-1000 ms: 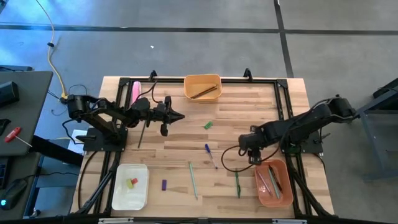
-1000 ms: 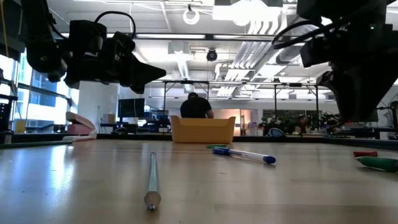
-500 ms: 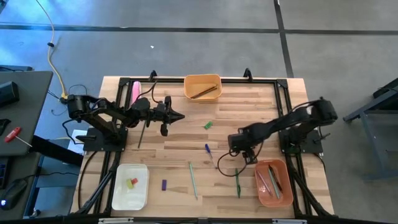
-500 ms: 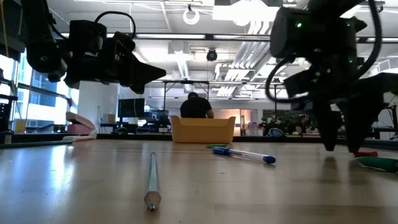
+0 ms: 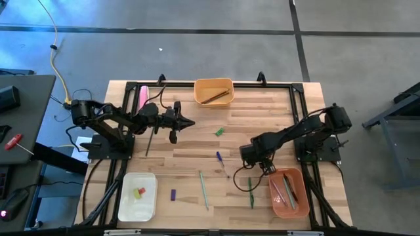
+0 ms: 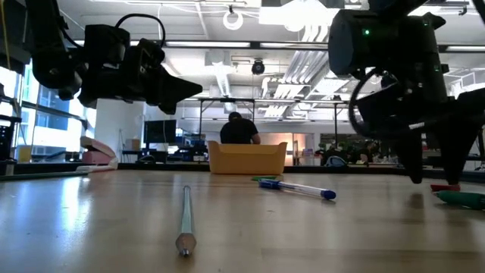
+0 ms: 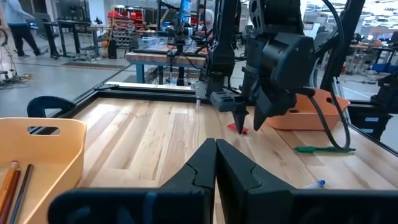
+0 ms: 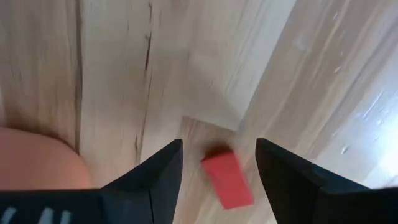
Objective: Sort crayons/erasers/pens/pencils in bins
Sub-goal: Put the dark orange eraser into the white bin
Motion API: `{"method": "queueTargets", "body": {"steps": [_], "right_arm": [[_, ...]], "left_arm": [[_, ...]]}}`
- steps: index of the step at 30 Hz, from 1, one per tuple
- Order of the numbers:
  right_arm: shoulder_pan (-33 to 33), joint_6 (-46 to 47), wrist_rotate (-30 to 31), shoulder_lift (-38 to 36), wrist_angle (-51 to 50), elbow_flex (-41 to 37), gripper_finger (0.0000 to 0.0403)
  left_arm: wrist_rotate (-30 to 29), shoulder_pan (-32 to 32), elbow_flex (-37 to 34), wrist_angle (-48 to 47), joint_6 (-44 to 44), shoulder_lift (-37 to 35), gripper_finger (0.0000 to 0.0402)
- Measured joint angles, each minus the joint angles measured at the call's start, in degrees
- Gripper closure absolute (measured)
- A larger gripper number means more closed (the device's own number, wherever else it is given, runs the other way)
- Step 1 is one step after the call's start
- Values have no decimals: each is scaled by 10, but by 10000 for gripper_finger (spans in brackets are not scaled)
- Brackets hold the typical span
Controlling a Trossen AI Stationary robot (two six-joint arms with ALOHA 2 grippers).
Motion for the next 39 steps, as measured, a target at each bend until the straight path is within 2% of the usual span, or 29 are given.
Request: {"method": "queueTargets", "body": {"steps": [18,31,39], "right_arm": [[1,-63,17,35,-19,3,214],[-2,-34,20,37,-30,3,292],[-4,-8,10,40,-60,38,321]], "left_arm": [[0,0,0,0,0,0,402],[0,0,0,0,0,0,402],[0,0,0,0,0,0,402]]}}
